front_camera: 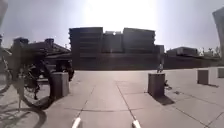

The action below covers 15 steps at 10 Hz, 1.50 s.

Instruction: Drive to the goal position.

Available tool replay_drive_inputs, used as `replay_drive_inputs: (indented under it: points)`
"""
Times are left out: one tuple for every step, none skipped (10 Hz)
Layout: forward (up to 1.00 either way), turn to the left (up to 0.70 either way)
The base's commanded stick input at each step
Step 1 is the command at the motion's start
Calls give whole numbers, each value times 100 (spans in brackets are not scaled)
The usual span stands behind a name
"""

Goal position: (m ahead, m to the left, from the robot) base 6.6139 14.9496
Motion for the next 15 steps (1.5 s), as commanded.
replay_drive_inputs:
  points:
    - [100,12]
    - [100,0]
    - [100,0]
    - [100,0]
    - [100,0]
    - [100,0]
    - [100,0]
    - [100,0]
    - [100,33]
    - [100,0]
    - [100,0]
    - [100,0]
    - [100,0]
    - [100,0]
    - [100,12]
